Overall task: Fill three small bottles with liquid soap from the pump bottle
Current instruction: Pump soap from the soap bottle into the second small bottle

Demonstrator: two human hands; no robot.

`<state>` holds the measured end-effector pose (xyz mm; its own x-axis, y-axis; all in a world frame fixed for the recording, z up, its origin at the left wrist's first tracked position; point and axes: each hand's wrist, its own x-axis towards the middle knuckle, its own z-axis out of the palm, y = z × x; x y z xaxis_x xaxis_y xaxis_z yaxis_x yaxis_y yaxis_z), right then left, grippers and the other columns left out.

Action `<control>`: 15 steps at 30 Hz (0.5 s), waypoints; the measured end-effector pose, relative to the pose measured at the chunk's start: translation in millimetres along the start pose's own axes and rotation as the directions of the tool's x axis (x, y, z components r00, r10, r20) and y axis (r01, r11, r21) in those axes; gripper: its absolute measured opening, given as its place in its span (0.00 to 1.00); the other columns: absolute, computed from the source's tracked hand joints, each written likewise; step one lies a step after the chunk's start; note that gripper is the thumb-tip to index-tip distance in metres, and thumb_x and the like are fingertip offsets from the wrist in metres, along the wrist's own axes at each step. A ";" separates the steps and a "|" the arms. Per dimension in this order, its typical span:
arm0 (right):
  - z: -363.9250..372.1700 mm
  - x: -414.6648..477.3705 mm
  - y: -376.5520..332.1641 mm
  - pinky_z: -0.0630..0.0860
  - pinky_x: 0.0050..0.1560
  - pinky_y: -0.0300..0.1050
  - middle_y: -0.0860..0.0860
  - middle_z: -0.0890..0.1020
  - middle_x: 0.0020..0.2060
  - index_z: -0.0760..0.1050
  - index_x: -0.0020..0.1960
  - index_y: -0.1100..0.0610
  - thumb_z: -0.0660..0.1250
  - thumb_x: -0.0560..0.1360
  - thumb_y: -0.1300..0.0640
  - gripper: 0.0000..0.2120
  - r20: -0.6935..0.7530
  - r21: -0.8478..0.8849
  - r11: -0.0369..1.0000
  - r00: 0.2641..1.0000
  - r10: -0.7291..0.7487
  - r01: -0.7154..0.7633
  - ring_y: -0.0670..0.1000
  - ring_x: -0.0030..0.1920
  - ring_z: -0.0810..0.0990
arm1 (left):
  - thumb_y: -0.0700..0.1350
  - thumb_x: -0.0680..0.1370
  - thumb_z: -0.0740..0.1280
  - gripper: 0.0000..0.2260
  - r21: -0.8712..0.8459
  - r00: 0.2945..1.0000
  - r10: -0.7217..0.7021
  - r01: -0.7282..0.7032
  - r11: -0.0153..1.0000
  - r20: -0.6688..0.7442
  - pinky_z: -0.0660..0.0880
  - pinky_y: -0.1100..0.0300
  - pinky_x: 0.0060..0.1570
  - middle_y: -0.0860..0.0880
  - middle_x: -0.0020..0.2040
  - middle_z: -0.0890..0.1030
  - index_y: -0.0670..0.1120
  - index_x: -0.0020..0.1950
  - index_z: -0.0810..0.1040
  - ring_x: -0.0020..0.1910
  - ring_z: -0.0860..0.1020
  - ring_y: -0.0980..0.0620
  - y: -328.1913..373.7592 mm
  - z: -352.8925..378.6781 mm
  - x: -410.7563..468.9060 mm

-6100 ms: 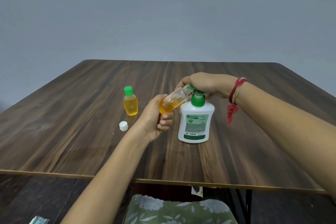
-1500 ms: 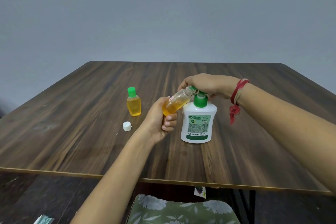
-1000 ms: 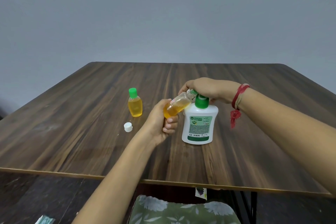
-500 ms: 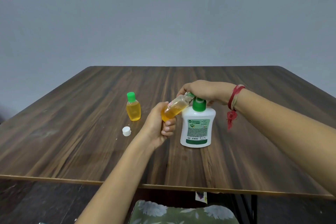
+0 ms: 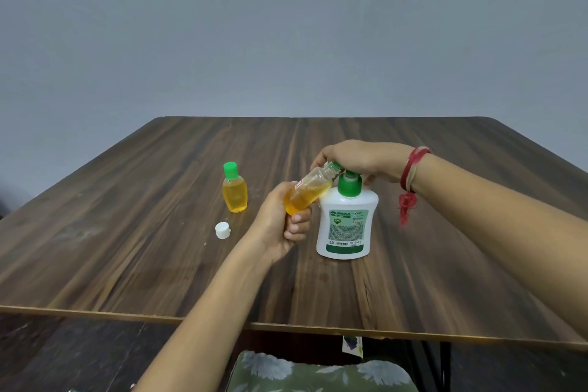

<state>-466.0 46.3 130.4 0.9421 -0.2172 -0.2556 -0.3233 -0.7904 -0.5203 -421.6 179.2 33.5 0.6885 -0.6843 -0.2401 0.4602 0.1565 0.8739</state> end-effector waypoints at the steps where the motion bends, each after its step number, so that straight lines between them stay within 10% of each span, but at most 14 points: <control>1: -0.9 0.7 -0.3 0.66 0.48 0.49 0.47 0.77 0.35 0.73 0.41 0.44 0.50 0.79 0.59 0.17 -0.003 0.002 1.000 1.000 0.000 0.000 0.47 0.36 0.70 | 0.50 0.80 0.51 0.15 -0.002 1.000 0.005 -0.005 1.000 0.003 0.52 0.70 0.14 0.52 0.19 0.62 0.45 0.37 0.68 0.15 0.59 0.58 0.8 0.0 0.2; 15: 4.4 1.1 2.4 0.69 0.45 0.47 0.51 0.77 0.39 0.75 0.51 0.49 0.52 0.79 0.60 0.14 0.013 0.014 1.000 1.000 -0.003 0.003 0.52 0.41 0.72 | 0.50 0.80 0.52 0.17 -0.001 1.000 -0.005 0.005 1.000 -0.003 0.54 0.70 0.14 0.51 0.20 0.62 0.46 0.34 0.67 0.16 0.60 0.58 -1.0 -2.4 -0.2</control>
<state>-466.2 46.7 125.3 0.9419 -0.2069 -0.2646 -0.3215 -0.7832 -0.5322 -420.8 180.9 31.6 0.6881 -0.6828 -0.2454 0.4640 0.1541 0.8723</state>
